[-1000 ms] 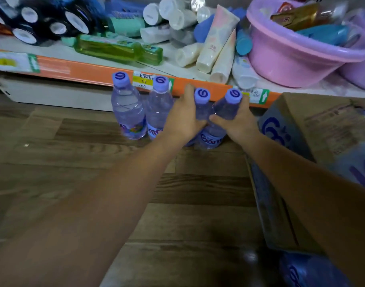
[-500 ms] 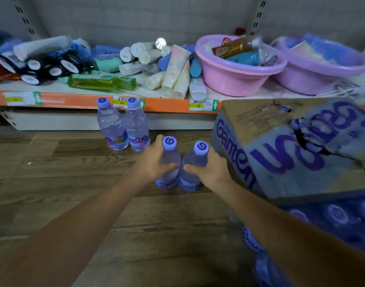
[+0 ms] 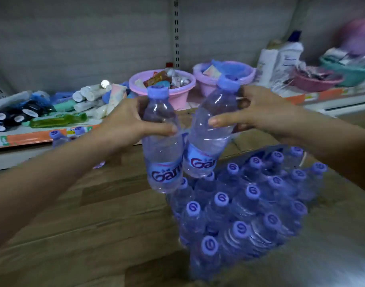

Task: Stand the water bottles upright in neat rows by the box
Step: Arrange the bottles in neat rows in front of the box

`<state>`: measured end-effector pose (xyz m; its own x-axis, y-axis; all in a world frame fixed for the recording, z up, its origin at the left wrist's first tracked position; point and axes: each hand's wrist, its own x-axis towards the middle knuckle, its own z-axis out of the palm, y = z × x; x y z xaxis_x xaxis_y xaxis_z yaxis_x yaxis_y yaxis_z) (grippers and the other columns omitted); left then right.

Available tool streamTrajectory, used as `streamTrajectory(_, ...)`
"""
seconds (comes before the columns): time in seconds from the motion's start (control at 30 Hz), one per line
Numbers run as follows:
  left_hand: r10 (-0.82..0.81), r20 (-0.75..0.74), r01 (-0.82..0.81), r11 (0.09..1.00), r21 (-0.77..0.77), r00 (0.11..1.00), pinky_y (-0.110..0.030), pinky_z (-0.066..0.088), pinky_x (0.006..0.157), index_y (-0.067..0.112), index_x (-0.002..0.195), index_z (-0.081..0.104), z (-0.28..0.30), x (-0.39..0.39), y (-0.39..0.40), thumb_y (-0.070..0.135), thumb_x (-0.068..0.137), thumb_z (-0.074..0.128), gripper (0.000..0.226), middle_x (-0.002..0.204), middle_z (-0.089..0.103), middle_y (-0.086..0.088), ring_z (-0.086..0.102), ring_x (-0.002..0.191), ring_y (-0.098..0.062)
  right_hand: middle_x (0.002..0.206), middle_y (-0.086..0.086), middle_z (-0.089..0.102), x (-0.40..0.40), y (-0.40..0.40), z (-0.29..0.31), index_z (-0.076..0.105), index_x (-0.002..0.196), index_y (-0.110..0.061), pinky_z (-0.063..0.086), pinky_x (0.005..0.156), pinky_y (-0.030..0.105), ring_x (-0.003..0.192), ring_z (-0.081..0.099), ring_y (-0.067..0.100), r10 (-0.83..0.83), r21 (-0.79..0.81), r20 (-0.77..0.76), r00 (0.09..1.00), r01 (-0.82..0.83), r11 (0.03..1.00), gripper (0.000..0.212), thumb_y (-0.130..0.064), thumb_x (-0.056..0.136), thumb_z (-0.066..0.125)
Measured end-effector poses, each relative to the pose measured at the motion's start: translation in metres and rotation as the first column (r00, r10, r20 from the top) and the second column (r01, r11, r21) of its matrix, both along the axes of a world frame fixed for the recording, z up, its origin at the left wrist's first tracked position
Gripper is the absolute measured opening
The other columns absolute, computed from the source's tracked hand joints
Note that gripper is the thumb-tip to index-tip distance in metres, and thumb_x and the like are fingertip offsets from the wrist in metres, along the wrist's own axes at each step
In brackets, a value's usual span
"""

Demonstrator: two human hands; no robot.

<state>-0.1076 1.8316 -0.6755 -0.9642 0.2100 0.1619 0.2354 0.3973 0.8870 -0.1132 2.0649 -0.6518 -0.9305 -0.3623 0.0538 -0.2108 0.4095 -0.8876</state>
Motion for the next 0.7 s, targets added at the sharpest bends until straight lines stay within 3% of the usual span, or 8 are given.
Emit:
streamTrajectory(0.07,-0.04,-0.016,0.041,0.999,0.034,0.999,-0.012,0.053,0.072,0.021,0.079,0.066,0.017,0.004,0.053,0.007,0.066,0.079,0.023,0.07,0.072,0.015,0.065,0.075,0.001,0.078,-0.014,0.073,0.01,0.055,0.019,0.064,0.093,-0.022,0.054,0.059,0.012,0.072,0.066,-0.005,-0.06,-0.037,-0.021,0.998,0.059,0.998,0.033,-0.007,0.067,0.076)
streamTrajectory(0.17,-0.115,-0.019,0.117,0.989,0.087,0.993,-0.02,0.053,0.079,0.02,0.081,0.066,0.022,0.008,0.14,0.015,0.058,0.081,0.028,0.084,0.072,0.006,0.066,0.083,-0.007,0.068,-0.019,0.072,0.026,0.135,0.026,0.063,0.089,-0.023,0.053,0.058,0.01,0.065,0.065,-0.008,-0.16,-0.012,-0.069,0.985,0.159,0.987,0.037,-0.014,0.056,0.076)
streamTrajectory(0.37,-0.137,0.068,0.129,0.985,0.116,0.988,-0.033,0.054,0.085,0.011,0.085,0.068,-0.018,0.013,0.295,0.01,0.059,0.082,0.03,0.093,0.073,-0.005,0.067,0.085,-0.015,0.067,-0.021,0.072,0.054,0.277,-0.021,0.063,0.087,-0.02,0.054,0.064,0.01,0.068,0.066,-0.008,-0.327,-0.051,-0.033,0.944,0.325,0.944,0.028,0.005,0.073,0.066)
streamTrajectory(0.5,-0.115,0.11,0.116,0.993,-0.005,0.987,-0.029,0.051,0.077,0.004,0.087,0.067,-0.071,0.017,0.354,0.014,0.059,0.084,0.034,0.091,0.072,-0.01,0.064,0.083,-0.017,0.069,-0.018,0.072,0.06,0.33,-0.088,0.066,0.096,-0.016,0.054,0.071,0.012,0.068,0.065,-0.008,-0.359,0.011,0.054,0.932,0.359,0.933,0.035,0.005,0.068,0.073)
streamTrajectory(0.6,-0.049,0.131,0.081,0.966,-0.245,0.99,-0.031,0.048,0.073,0.011,0.096,0.065,-0.114,0.017,0.376,0.032,0.055,0.086,0.051,0.098,0.07,-0.003,0.063,0.091,-0.019,0.08,-0.014,0.071,0.063,0.339,-0.137,0.068,0.085,-0.022,0.053,0.072,0.012,0.072,0.065,-0.004,-0.361,0.044,0.136,0.923,0.358,0.933,0.032,-0.002,0.064,0.08)
streamTrajectory(0.7,-0.06,0.118,0.103,0.908,-0.405,0.991,-0.028,0.041,0.071,0.018,0.106,0.062,-0.146,0.015,0.381,0.038,0.056,0.084,0.058,0.105,0.067,-0.001,0.059,0.098,-0.021,0.093,0.002,0.075,0.06,0.333,-0.175,0.069,0.072,-0.036,0.054,0.092,0.04,0.092,0.068,0.016,-0.387,0.098,0.151,0.91,0.376,0.921,0.033,-0.034,0.044,0.085)
